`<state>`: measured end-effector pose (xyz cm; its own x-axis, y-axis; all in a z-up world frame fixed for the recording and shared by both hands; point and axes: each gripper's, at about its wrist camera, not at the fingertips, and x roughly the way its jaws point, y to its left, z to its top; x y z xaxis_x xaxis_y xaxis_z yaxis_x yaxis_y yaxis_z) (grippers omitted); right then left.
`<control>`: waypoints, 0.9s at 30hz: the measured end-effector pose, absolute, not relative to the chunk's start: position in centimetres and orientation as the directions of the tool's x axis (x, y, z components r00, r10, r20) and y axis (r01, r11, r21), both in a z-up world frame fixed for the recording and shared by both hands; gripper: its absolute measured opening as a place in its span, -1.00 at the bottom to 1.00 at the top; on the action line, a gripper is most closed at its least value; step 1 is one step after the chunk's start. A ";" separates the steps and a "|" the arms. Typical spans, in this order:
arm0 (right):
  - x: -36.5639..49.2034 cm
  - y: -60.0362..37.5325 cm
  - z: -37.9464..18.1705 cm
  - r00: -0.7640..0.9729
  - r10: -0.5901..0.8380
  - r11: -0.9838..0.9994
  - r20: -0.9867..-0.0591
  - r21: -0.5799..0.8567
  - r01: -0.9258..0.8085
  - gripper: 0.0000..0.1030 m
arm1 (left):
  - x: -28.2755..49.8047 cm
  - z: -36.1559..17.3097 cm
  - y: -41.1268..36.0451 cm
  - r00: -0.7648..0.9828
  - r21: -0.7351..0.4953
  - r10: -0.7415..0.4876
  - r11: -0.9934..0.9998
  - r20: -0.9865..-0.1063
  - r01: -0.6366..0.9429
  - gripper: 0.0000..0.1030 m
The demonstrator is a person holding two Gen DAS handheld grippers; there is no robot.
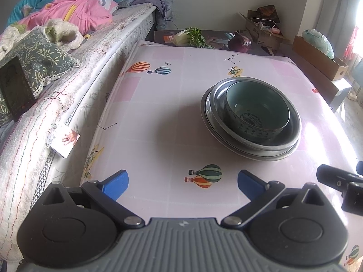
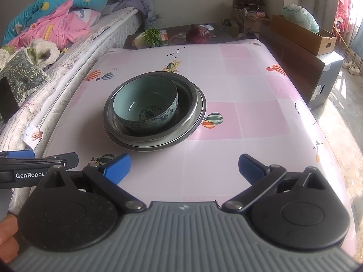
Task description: Organize plates and bowls
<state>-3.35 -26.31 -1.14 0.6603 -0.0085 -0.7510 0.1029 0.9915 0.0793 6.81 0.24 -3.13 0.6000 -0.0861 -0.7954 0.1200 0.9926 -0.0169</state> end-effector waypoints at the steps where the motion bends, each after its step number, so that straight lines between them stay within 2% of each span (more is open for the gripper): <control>1: -3.4 -26.3 -1.1 0.660 -0.008 0.991 -0.751 0.080 0.103 0.97 | 6.8 -3.1 0.2 0.599 -0.018 -0.087 0.992 -0.796 0.121 1.00; 27: -3.1 -26.3 -2.0 0.633 -0.002 0.993 -0.774 0.073 0.092 0.97 | 7.2 -4.1 0.0 0.563 -0.022 -0.098 0.990 -0.821 0.141 1.00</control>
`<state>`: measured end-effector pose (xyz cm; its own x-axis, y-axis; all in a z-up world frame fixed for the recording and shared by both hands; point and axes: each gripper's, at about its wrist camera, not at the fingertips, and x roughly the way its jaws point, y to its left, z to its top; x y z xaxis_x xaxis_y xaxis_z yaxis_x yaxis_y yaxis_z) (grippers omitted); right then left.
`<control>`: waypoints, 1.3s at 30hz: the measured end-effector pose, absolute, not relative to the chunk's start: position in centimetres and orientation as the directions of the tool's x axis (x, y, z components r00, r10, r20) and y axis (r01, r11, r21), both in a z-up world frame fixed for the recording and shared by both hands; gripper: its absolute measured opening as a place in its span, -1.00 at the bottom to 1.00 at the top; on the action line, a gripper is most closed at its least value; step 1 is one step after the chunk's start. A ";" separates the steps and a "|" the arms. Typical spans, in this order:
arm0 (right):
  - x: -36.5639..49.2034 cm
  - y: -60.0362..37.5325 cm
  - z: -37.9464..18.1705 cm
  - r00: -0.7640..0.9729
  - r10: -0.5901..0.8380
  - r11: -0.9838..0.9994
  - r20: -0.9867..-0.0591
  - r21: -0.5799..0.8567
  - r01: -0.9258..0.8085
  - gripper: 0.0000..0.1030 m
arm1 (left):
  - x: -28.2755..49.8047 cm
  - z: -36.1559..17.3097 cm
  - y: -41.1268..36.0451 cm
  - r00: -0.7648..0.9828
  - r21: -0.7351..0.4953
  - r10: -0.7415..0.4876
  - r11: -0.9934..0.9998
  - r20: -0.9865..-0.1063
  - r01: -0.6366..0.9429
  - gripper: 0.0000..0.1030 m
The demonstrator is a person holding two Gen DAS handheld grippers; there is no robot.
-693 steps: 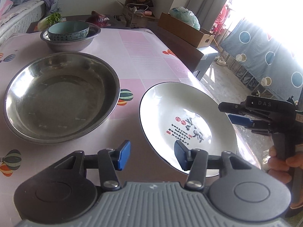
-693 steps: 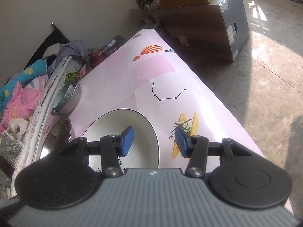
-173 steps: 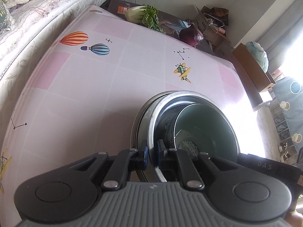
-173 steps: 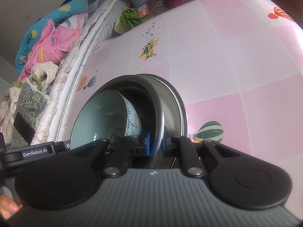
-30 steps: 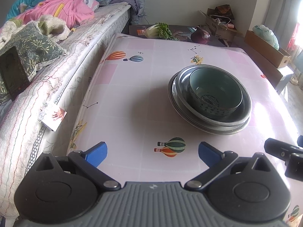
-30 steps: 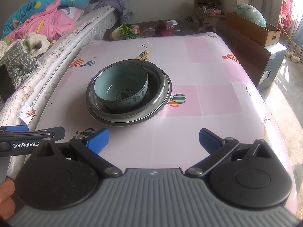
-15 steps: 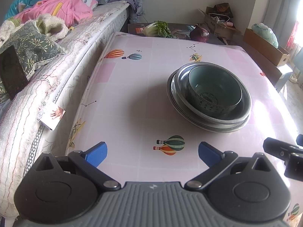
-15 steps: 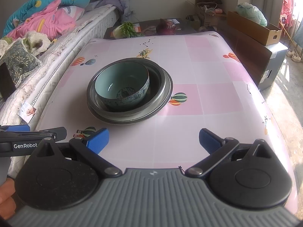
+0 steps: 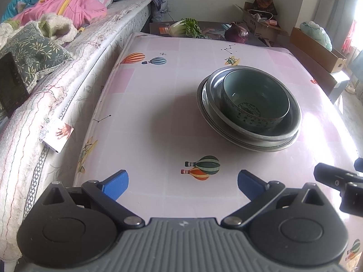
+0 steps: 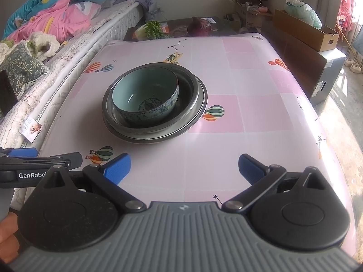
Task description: Organize plates and bowls
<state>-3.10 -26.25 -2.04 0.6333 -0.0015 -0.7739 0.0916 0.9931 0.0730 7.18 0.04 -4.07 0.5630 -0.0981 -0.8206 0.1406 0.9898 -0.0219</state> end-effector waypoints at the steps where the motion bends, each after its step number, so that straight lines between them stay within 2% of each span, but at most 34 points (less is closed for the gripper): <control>1: -3.1 -26.3 -2.1 0.632 -0.002 0.993 -0.775 0.073 0.092 0.97 | 7.2 -4.1 0.0 0.562 -0.023 -0.100 0.990 -0.821 0.142 1.00; 39: -3.0 -26.0 -2.2 0.629 0.007 0.994 -0.777 0.072 0.078 0.97 | 7.1 -4.1 0.1 0.554 -0.036 -0.112 0.989 -0.825 0.146 1.00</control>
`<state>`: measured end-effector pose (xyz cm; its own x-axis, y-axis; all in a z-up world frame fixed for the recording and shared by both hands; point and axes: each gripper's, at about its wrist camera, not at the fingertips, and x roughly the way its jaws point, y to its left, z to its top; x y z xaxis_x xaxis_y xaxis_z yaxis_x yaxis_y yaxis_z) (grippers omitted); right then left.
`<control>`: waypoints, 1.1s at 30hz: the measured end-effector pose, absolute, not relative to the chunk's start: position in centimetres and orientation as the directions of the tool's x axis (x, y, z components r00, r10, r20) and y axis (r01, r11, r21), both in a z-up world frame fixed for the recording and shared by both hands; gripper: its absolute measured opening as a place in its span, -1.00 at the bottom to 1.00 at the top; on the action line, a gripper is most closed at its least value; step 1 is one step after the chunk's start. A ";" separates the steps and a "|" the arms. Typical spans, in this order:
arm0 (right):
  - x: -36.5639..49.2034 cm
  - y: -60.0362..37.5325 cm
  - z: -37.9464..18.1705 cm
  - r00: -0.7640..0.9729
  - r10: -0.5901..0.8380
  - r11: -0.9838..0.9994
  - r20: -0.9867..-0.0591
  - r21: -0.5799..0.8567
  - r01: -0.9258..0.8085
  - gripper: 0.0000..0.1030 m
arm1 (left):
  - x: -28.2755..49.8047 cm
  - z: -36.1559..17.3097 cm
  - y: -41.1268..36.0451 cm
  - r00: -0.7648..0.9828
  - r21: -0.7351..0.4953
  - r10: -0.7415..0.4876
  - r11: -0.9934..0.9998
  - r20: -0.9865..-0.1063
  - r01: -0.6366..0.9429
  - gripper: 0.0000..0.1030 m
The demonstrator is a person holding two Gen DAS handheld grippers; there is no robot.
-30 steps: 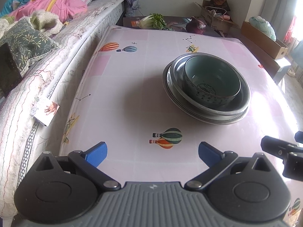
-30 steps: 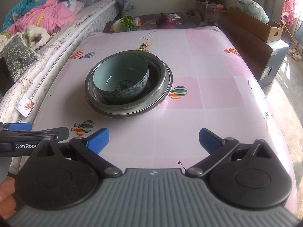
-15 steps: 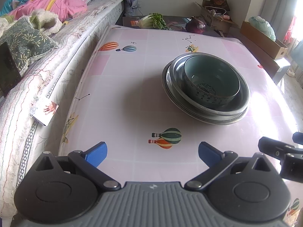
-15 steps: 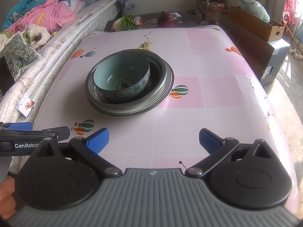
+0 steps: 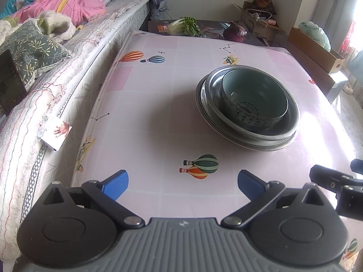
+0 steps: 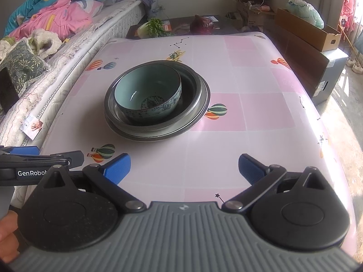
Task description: Organize plates and bowls
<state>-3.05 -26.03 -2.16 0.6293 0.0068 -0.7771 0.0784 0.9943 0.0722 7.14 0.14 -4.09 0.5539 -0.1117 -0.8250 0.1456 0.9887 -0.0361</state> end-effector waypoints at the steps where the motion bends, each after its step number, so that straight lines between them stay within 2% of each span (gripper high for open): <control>1: -3.0 -26.0 -2.2 0.630 0.007 0.994 -0.777 0.073 0.078 0.97 | 7.1 -4.0 0.2 0.554 -0.037 -0.112 0.989 -0.825 0.145 1.00; 33: -3.3 -26.2 -1.8 0.632 0.010 0.994 -0.775 0.078 0.079 0.97 | 7.0 -4.0 0.2 0.552 -0.039 -0.113 0.989 -0.826 0.144 1.00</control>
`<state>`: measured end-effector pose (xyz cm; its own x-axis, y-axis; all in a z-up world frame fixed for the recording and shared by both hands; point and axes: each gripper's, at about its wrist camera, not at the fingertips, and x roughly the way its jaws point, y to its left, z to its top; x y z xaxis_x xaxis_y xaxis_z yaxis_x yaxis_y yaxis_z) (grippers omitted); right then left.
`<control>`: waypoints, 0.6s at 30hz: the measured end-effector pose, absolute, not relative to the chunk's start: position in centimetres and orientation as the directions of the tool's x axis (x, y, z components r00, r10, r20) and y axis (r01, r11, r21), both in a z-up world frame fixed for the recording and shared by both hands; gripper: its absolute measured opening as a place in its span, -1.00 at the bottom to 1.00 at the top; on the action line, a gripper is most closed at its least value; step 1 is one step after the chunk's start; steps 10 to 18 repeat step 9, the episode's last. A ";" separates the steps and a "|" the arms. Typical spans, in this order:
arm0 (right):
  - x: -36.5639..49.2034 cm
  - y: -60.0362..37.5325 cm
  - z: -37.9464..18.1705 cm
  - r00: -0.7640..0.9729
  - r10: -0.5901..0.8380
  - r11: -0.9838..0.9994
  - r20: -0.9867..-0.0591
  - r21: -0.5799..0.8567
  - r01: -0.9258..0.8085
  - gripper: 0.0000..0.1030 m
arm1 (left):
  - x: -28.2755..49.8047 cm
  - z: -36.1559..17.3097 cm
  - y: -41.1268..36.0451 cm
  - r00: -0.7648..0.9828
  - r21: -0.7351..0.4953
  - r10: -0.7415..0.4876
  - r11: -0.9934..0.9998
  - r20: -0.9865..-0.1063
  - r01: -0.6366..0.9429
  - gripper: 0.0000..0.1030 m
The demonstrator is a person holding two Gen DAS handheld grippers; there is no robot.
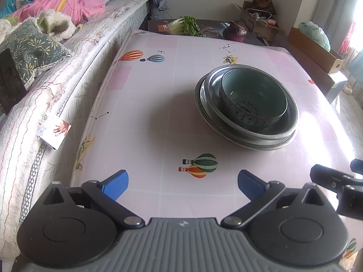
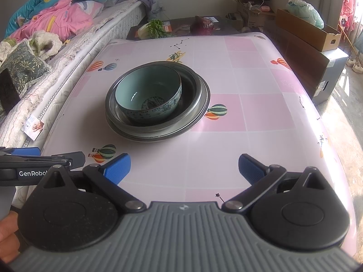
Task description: Organize plates and bowls
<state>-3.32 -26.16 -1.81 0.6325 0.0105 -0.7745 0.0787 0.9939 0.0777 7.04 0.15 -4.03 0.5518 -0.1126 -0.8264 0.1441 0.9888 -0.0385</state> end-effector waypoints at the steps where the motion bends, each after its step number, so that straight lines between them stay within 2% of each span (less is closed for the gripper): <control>1: -3.3 -26.2 -1.9 0.632 0.011 0.994 -0.775 0.078 0.079 0.97 | 7.0 -4.1 0.1 0.551 -0.038 -0.113 0.989 -0.827 0.144 1.00; 18: -3.3 -26.2 -2.0 0.631 0.011 0.994 -0.776 0.079 0.079 0.97 | 7.1 -4.4 0.2 0.544 -0.042 -0.116 0.988 -0.831 0.146 1.00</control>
